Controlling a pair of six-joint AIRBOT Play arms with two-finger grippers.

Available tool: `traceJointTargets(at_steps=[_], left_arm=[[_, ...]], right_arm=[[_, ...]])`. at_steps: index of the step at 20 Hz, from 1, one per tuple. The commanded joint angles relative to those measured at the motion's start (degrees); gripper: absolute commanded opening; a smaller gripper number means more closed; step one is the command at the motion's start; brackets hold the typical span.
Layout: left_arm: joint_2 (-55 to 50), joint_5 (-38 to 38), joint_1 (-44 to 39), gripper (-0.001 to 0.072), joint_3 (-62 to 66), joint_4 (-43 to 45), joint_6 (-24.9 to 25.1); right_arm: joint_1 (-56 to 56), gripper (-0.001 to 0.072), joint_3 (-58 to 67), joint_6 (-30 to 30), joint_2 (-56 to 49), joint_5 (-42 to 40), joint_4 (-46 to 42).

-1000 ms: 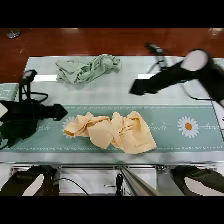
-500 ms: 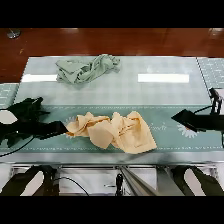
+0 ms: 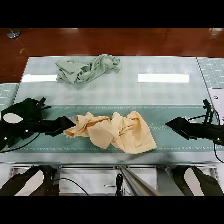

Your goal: Fold the shirts.

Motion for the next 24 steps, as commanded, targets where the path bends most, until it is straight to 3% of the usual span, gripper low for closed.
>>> traceJointTargets(at_steps=[1,2,3,4,12,19,20,21,22,23,24], left_arm=[[-4.5,1.0,-1.8,0.0696,-0.1,-7.6,5.0],[-5.4,1.2,-2.8,0.0597,0.3,-7.7,5.3],[-5.9,1.2,-3.4,0.0208,0.8,-7.7,6.5],[-5.9,1.2,-3.8,0.0027,1.2,-7.9,7.5],[-5.9,-0.5,-3.9,0.0020,4.2,-8.0,7.2],[-5.9,-0.7,-3.9,0.0020,4.2,-8.0,7.2],[-5.9,-0.7,-3.9,0.0020,4.2,-8.1,7.2],[-5.9,-0.7,-3.9,0.0020,4.2,-8.2,7.2],[-5.9,-0.7,-3.9,0.0020,4.2,-8.4,7.2],[-5.8,-0.9,-3.9,0.0020,4.3,-9.4,7.2],[-5.7,-1.9,-3.6,0.0020,5.3,-9.9,7.2]], right_arm=[[0.2,0.0618,-2.2,-0.3,0.1,1.6,0.4],[1.2,0.0618,-3.3,-0.3,0.1,1.7,0.3],[2.6,0.0618,-4.3,-0.3,0.0,1.8,0.1],[4.7,0.0618,-5.0,-0.3,-0.4,2.2,0.0],[17.7,0.0618,-5.1,0.9,-10.2,-3.7,0.2],[27.3,0.0593,0.0,-2.8,-20.0,-10.9,11.0],[29.3,0.0492,1.3,-2.8,-21.3,-11.6,11.7],[31.6,0.0321,2.9,-2.9,-22.6,-12.3,12.0],[33.4,0.0081,4.5,-3.8,-23.7,-12.4,11.9],[34.6,0.0035,6.4,-4.0,-24.4,-11.8,11.8],[34.9,0.0035,8.5,-3.9,-24.5,-10.6,11.6]])
